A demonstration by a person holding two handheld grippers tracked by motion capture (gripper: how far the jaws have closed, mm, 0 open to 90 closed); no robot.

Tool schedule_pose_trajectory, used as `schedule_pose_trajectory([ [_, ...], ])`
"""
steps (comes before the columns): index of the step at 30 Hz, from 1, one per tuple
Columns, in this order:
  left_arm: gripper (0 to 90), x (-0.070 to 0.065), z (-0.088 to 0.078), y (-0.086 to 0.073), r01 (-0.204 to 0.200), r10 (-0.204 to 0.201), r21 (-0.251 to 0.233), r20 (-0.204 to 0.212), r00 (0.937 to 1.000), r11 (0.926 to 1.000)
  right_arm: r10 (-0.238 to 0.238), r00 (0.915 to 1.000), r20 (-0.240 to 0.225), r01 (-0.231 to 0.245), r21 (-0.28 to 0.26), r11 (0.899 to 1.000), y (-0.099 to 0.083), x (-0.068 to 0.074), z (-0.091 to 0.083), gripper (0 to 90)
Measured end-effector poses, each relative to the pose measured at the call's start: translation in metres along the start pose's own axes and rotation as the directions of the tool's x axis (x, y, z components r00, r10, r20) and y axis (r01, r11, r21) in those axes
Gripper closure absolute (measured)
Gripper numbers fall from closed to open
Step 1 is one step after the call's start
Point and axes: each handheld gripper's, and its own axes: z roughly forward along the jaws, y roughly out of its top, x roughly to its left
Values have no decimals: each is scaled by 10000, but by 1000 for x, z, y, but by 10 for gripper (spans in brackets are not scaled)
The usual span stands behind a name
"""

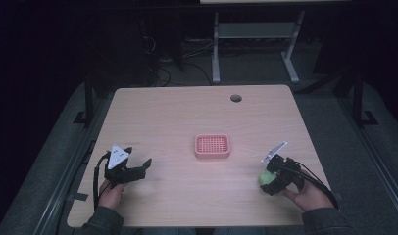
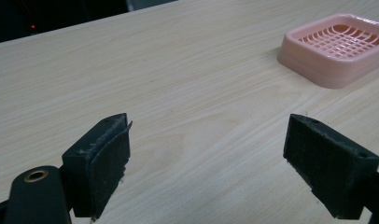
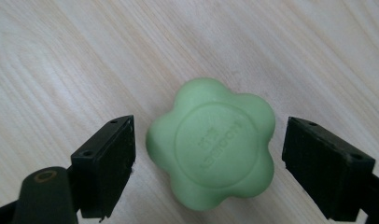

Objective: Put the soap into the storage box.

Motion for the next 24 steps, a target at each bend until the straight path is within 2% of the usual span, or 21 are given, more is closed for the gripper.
schedule_pose_trajectory([
  [5, 143, 0, 0, 0, 17, -17, 8, 27, 10000, 10000, 19, 10000, -31, -19, 122, 9999, 1, -1, 4, 173],
  [10, 143, 0, 0, 0, 14, -14, 5, 44, 10000, 10000, -84, 9999, 84, 79, 519, 9986, 4, 0, 10, 177],
  [18, 143, 1, -1, 0, 26, -26, 32, 17, 10000, 10000, 1, 10000, 19, -2, 537, 9986, 5, -2, 13, 199],
  [24, 143, 1, -1, 0, 70, -70, 17, 13, 10000, 10000, -99, 9999, -16, 100, 616, 9981, 7, 1, 17, 210],
])
